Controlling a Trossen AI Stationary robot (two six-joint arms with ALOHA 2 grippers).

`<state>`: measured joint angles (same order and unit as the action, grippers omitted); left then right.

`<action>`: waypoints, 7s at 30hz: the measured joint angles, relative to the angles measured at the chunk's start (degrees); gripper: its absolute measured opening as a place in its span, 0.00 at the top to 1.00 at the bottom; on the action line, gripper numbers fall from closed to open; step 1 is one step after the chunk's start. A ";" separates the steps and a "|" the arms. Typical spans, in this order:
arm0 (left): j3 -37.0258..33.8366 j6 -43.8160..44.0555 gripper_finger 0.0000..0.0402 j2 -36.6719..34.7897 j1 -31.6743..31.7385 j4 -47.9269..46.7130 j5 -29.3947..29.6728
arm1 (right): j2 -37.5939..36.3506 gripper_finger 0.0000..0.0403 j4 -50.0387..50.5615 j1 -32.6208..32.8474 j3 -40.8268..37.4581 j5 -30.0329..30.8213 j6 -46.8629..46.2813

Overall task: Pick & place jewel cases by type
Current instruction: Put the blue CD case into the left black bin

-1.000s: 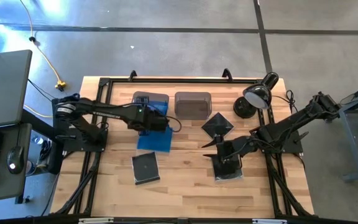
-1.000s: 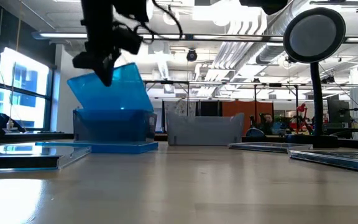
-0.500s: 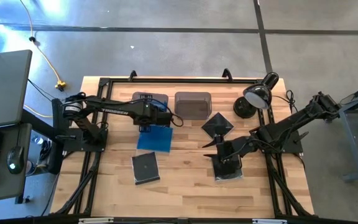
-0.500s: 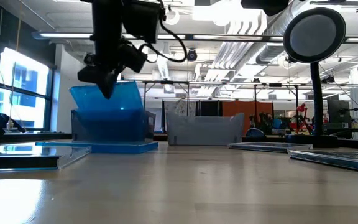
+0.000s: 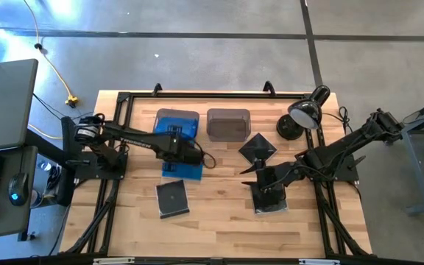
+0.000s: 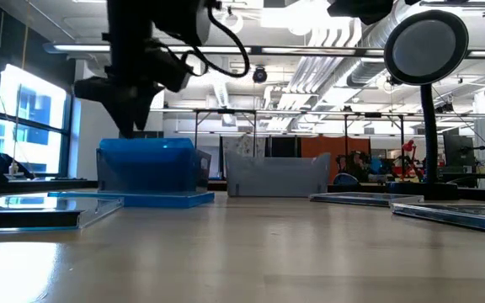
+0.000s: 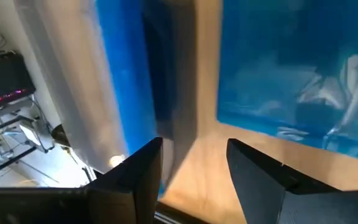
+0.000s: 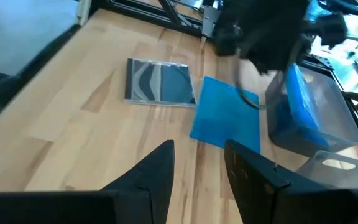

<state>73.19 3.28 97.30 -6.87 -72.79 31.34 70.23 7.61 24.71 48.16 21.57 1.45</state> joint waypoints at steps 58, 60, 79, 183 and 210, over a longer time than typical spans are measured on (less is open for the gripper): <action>-13.03 34.55 0.56 -0.02 -23.15 21.55 -0.58 | 42.18 0.66 11.36 -11.10 19.93 -14.37 -21.74; -13.03 34.55 0.56 -0.02 -23.15 23.56 -0.57 | 39.77 0.66 16.24 -9.17 19.78 -16.83 -26.47; -12.95 -7.47 0.57 7.77 -23.15 61.56 -2.94 | 27.28 0.66 31.75 -7.76 19.62 -6.43 -23.91; -7.93 -38.44 0.96 15.51 -21.69 74.09 14.26 | 27.72 0.66 0.36 -13.09 -1.22 -20.38 -12.32; 7.05 -2.58 0.95 15.63 -24.36 7.61 36.61 | 0.56 0.66 16.55 -8.84 -1.25 -4.88 -20.01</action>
<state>80.24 0.69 112.92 -31.23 -65.18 67.95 70.79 24.17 15.87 46.92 16.69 -18.56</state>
